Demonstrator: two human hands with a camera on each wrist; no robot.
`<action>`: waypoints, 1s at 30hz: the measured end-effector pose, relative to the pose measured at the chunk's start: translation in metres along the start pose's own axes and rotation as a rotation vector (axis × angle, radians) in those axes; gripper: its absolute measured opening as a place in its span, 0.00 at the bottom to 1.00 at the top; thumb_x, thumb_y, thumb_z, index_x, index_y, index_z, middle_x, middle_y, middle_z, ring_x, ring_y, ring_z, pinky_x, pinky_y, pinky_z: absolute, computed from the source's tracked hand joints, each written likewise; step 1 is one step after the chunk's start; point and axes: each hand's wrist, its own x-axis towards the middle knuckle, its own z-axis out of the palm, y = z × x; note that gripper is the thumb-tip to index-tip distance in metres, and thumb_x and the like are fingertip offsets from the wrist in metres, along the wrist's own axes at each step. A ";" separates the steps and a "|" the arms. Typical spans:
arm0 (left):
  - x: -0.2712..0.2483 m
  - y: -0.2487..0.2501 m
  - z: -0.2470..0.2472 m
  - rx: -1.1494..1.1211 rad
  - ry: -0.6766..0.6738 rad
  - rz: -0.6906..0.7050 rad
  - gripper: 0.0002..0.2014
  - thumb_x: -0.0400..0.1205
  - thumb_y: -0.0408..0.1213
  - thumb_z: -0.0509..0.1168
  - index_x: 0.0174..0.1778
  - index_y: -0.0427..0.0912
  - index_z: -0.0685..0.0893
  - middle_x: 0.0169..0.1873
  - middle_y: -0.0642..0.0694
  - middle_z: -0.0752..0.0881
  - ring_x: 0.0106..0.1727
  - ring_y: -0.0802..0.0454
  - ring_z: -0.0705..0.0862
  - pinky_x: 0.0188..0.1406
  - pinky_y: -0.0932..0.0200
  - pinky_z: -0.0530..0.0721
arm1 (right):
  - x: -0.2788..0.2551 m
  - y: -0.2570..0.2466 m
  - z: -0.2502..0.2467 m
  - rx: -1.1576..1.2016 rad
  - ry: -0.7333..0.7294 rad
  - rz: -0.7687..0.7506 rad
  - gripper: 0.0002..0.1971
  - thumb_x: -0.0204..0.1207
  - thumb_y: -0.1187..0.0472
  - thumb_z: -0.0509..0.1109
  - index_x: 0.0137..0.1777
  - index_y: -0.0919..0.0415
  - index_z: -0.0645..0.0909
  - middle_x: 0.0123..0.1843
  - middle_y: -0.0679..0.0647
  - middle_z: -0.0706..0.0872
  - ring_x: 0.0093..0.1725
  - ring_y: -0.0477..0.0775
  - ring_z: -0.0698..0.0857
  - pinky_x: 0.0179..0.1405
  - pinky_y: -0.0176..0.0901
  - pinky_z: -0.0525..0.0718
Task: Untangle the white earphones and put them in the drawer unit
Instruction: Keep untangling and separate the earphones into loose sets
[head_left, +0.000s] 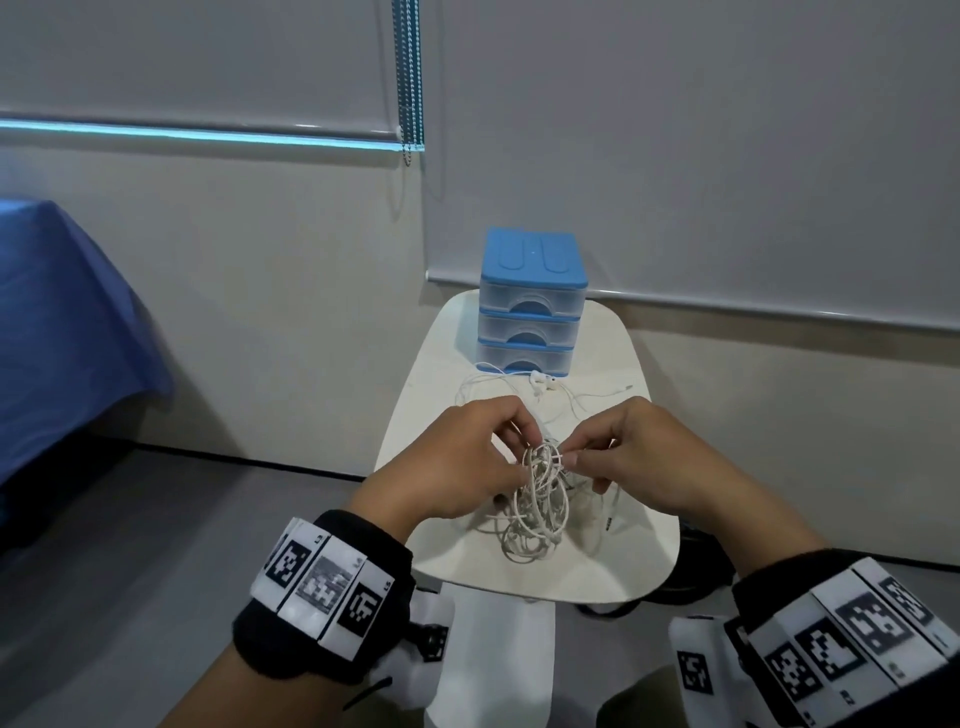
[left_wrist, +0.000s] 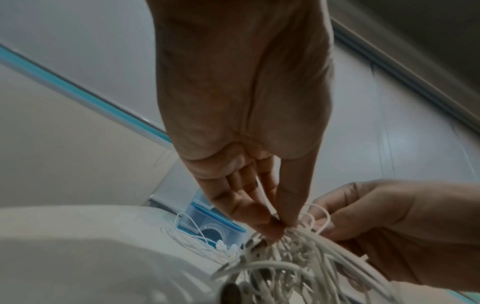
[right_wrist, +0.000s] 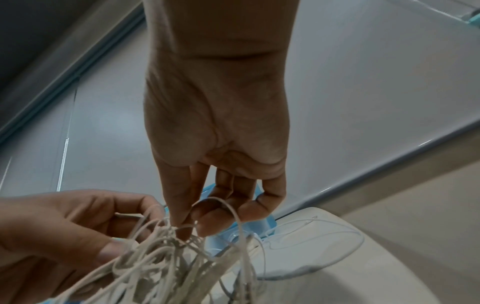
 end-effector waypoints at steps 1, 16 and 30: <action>0.001 -0.001 0.000 -0.016 0.011 -0.003 0.13 0.78 0.29 0.77 0.51 0.51 0.86 0.51 0.49 0.89 0.35 0.55 0.88 0.35 0.65 0.82 | 0.001 -0.002 -0.001 -0.003 0.000 -0.002 0.04 0.77 0.61 0.80 0.42 0.51 0.95 0.32 0.52 0.91 0.30 0.46 0.87 0.42 0.44 0.85; 0.004 0.019 -0.015 -0.344 0.243 0.008 0.13 0.78 0.20 0.63 0.40 0.41 0.88 0.36 0.46 0.82 0.33 0.51 0.78 0.38 0.60 0.82 | -0.011 -0.043 0.003 0.044 -0.130 -0.282 0.07 0.76 0.50 0.81 0.42 0.52 0.91 0.28 0.54 0.80 0.30 0.49 0.74 0.35 0.47 0.74; 0.007 0.018 -0.018 -0.350 0.211 -0.038 0.11 0.79 0.21 0.66 0.46 0.37 0.92 0.31 0.49 0.85 0.33 0.54 0.80 0.39 0.62 0.84 | 0.006 -0.050 0.001 0.056 -0.040 -0.123 0.10 0.77 0.64 0.76 0.33 0.62 0.89 0.22 0.47 0.79 0.25 0.48 0.75 0.33 0.45 0.77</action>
